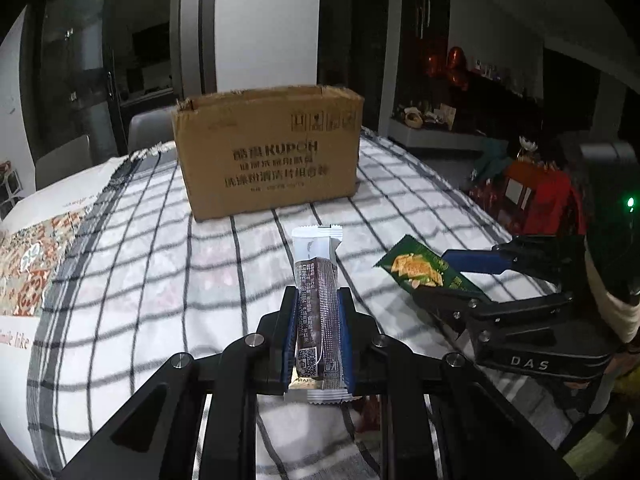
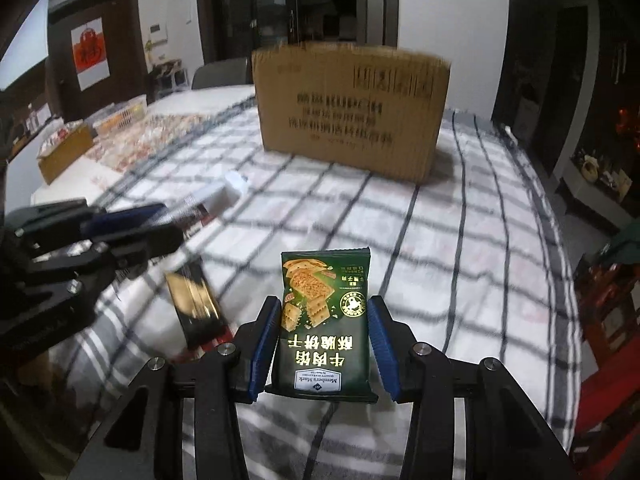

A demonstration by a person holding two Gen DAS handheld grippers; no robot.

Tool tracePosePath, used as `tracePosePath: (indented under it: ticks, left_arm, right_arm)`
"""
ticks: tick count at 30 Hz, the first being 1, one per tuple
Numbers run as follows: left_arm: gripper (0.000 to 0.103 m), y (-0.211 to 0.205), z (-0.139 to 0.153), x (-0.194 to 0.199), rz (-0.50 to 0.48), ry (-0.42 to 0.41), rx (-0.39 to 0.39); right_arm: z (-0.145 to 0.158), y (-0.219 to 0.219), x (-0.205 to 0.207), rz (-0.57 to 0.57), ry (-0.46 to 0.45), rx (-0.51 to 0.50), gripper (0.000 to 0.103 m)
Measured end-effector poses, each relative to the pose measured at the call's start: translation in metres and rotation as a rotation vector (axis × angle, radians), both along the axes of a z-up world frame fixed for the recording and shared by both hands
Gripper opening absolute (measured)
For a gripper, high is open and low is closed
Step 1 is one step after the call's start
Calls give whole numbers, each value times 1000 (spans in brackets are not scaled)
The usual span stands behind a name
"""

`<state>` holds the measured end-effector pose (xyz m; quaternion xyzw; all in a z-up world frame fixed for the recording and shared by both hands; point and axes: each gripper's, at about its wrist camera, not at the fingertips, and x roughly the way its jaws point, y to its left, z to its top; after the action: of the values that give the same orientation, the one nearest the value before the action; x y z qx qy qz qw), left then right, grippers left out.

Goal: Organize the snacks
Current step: 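Carry the chocolate bar and cracker packet over the box and release both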

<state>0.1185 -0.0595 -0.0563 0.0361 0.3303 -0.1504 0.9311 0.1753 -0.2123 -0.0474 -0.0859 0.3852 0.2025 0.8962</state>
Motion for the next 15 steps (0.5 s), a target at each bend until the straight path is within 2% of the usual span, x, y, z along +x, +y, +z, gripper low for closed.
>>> tracePosePath:
  ticks: [8,15]
  left_arm:
    - [19,18,41,31,15,-50,-59]
    - [19,28,73,67,13,-123,-47]
  right_arm:
    - [49,11,29,-27,-107,46,45]
    - [84,24,61,-46,-181,81,45]
